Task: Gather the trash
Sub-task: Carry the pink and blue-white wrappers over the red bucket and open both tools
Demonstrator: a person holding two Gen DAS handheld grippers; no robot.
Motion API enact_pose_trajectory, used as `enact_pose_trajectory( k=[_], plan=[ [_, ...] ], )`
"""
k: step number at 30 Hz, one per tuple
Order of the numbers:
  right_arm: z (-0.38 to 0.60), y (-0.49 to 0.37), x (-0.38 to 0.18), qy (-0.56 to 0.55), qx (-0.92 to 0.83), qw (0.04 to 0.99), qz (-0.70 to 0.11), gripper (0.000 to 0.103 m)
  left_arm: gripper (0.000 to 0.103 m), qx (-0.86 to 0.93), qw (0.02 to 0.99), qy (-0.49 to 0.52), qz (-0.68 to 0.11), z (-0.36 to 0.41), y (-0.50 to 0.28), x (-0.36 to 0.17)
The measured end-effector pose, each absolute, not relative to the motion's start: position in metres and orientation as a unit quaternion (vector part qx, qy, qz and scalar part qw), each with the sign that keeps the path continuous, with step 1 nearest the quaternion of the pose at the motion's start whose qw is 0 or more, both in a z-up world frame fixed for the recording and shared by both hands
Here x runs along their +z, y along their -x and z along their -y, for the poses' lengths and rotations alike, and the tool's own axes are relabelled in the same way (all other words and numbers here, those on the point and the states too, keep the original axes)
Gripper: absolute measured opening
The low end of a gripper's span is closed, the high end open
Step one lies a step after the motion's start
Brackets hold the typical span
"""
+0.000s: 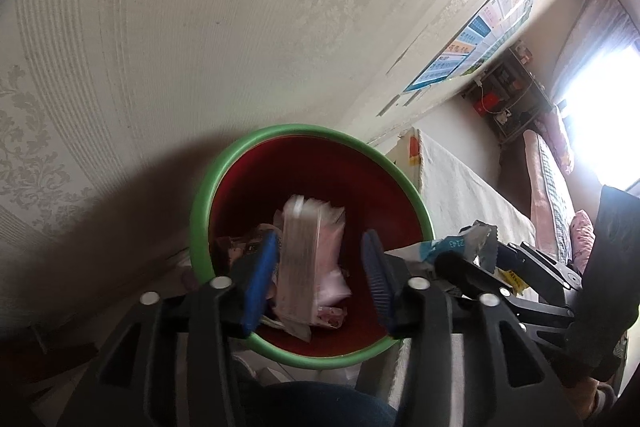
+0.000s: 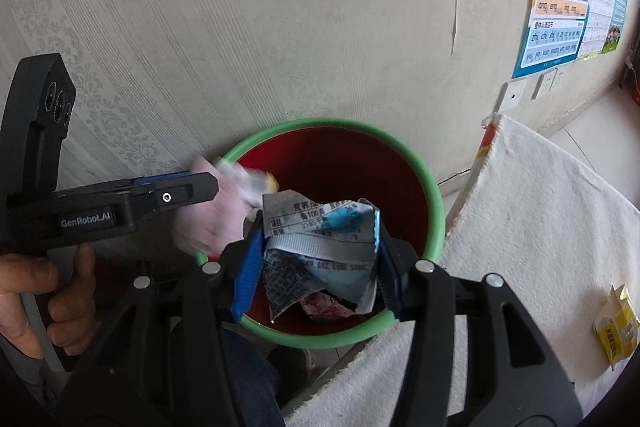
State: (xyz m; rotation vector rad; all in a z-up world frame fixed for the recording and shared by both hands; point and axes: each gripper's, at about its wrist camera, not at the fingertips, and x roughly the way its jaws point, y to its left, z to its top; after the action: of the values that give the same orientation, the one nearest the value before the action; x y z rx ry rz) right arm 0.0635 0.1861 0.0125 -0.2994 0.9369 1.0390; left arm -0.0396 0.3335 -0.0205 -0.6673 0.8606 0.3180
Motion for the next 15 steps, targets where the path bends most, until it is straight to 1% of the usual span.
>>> enact_pose_trajectory(
  k=[2,3,4,5,6,7,8,10,12,15],
  plan=[
    [-0.187,-0.064,0.012,0.139,0.475,0.756,-0.428,0.051,0.055,0.154,0.843,0.317,-0.407,-0.335,0.041,-0.021],
    [-0.187,-0.065,0.011,0.138,0.475,0.756,-0.429,0.057,0.064,0.158,0.843,0.318,-0.405,-0.336,0.042,-0.021],
    [-0.187,-0.065,0.01,0.14,0.472,0.757,-0.429,0.061,0.07,0.164,0.843,0.321,-0.4,-0.337,0.044,-0.02],
    [-0.186,-0.064,0.009,0.14,0.471,0.756,-0.432,0.068,0.072,0.172,0.842,0.326,-0.394,-0.339,0.046,-0.02],
    [-0.185,-0.065,0.008,0.138,0.47,0.756,-0.433,0.078,0.074,0.18,0.841,0.329,-0.39,-0.341,0.049,-0.019],
    [-0.182,-0.065,0.007,0.135,0.467,0.759,-0.434,0.084,0.076,0.185,0.841,0.329,-0.388,-0.341,0.051,-0.02],
    [-0.18,-0.065,0.006,0.133,0.463,0.761,-0.434,0.094,0.078,0.191,0.841,0.33,-0.385,-0.341,0.053,-0.02],
    [-0.176,-0.066,0.002,0.131,0.459,0.761,-0.44,0.095,0.087,0.202,0.839,0.332,-0.381,-0.342,0.057,-0.021],
    [-0.173,-0.066,-0.002,0.135,0.456,0.758,-0.446,0.098,0.089,0.212,0.835,0.336,-0.381,-0.342,0.06,-0.024],
    [-0.165,-0.066,-0.005,0.13,0.449,0.757,-0.457,0.098,0.092,0.222,0.831,0.336,-0.383,-0.339,0.061,-0.023]
  ],
)
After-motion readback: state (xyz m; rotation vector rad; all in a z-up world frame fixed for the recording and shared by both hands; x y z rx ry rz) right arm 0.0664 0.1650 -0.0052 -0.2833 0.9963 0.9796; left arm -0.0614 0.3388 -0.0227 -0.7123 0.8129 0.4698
